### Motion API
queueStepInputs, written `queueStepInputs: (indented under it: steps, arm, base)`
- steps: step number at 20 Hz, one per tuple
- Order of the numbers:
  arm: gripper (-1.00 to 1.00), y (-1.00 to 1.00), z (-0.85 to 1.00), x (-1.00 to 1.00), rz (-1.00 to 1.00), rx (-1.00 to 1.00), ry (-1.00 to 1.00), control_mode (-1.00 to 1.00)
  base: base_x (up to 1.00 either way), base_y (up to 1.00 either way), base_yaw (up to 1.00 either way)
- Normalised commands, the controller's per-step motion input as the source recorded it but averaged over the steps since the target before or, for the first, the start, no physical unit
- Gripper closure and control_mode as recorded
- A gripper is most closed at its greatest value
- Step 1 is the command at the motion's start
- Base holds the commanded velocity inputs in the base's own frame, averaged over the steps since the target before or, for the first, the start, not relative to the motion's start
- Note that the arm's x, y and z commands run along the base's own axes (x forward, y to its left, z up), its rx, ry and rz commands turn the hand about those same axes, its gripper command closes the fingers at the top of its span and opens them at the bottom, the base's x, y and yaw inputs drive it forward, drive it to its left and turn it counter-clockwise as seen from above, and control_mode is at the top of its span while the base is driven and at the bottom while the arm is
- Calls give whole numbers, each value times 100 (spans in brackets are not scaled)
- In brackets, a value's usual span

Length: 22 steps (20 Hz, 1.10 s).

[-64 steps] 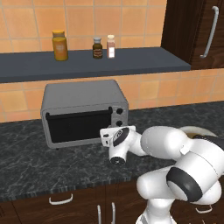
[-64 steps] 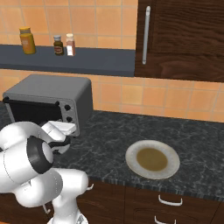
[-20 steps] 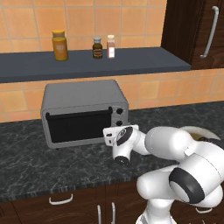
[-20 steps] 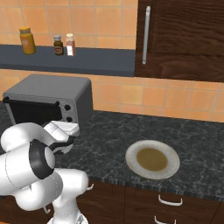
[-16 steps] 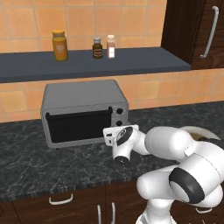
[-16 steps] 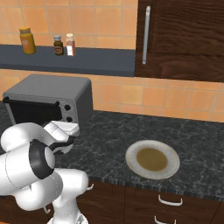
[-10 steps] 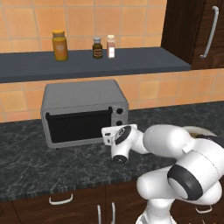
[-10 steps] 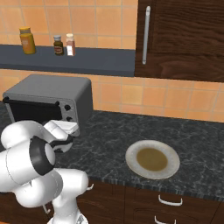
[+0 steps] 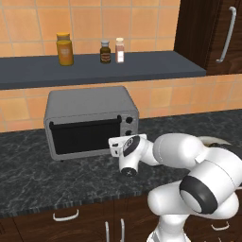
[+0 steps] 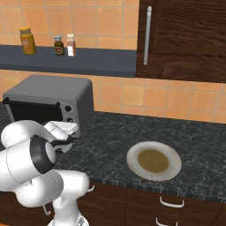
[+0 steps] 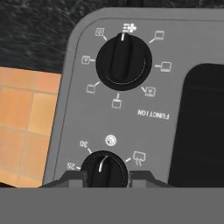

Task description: Pick up the kebab skewer and baguette bread, and place them inside the toaster oven. Close the toaster oven door and start by setting the timer.

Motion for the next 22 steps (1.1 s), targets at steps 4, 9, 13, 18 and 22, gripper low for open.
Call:
queueStepInputs:
  steps: [4, 9, 13, 18, 22]
  arm:
    - [100, -2, 0, 0, 0, 6, -3, -100]
    - [100, -4, 0, 0, 0, 14, 0, -100]
    - [100, -3, 0, 0, 0, 17, 0, -100]
    - [100, 0, 0, 0, 0, 18, -1, -100]
    - [100, 0, 0, 5, 1, 19, -3, -100]
  base:
    - [0, 0, 0]
    - [0, 0, 0]
    - [0, 0, 0]
    - [0, 0, 0]
    - [0, 0, 0]
